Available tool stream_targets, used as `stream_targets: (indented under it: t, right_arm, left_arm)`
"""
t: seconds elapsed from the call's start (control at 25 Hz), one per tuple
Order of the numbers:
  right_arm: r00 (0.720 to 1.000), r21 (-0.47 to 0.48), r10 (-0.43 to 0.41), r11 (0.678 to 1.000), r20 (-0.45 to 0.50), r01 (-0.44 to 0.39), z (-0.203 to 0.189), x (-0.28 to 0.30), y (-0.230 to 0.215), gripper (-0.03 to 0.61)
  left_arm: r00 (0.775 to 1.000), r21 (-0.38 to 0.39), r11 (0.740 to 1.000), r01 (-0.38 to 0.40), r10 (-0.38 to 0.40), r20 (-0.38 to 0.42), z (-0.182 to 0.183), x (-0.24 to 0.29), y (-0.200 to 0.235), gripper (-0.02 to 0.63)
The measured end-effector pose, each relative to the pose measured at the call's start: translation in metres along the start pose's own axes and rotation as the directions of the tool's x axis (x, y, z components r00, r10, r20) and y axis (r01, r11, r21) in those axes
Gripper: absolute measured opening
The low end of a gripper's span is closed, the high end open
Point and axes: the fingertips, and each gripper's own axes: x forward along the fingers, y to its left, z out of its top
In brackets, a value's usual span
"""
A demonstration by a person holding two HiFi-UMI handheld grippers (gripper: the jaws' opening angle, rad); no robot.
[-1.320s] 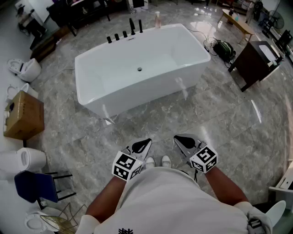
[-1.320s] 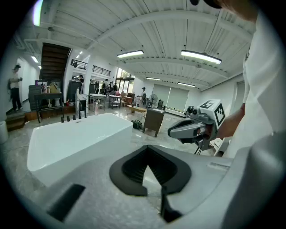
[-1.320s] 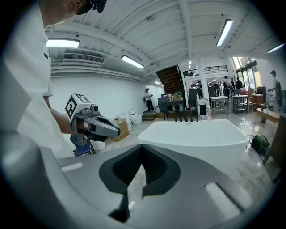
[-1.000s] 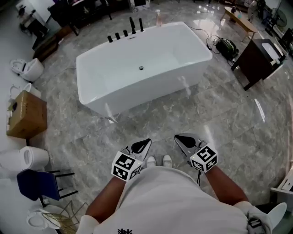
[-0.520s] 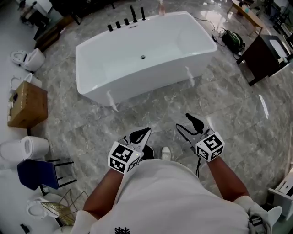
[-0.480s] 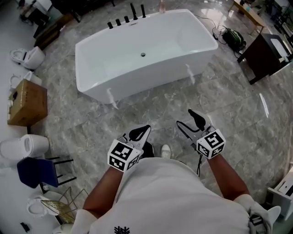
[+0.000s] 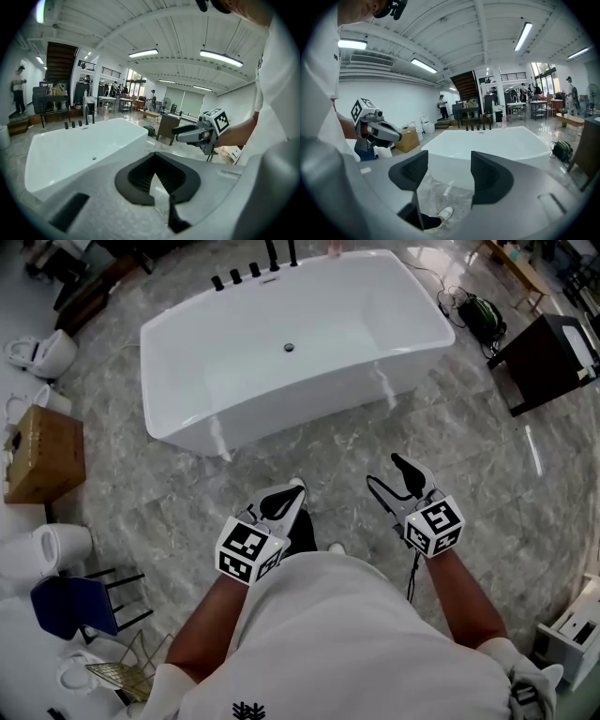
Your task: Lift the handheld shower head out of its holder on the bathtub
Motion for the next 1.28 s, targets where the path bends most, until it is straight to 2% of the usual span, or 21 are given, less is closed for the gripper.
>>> stream_targets:
  t: [0.2,0.56,0.8,1.0,1.28]
  right_arm:
    - [0.999,-0.016,-0.025,1.000,-0.029,0.025,0.042,0.068,-0.018,0.293]
    - [0.995,-0.053,-0.085,0.995,-0.054,0.082,0.100,0.177,-0.049,0.287]
    - [0.994,-0.088,-0.069,0.994,-0.083,0.062,0.125,0.220,-0.054,0.284]
    - [0.997,-0.118,-0.047,0.992,-0.065,0.039,0.151,0.258,-0.068,0.284]
    - [0.998,-0.146,0.009,0.989,-0.065,-0.019,0.175,0.313,-0.127,0.279]
  left_arm:
    - [0.999,0.015,0.999,0.039,-0.039,0.016,0.044,0.012,0.071,0.006]
    - [0.994,0.063,0.992,0.108,-0.108,-0.009,0.078,0.033,0.180,0.006]
    - [0.994,0.060,0.993,0.105,-0.107,0.036,0.101,0.035,0.216,0.006]
    - [0.995,0.032,0.996,0.088,-0.090,0.049,0.110,0.044,0.242,0.006]
    - [0.998,0.025,0.999,0.027,-0.029,0.059,0.144,0.078,0.282,0.007]
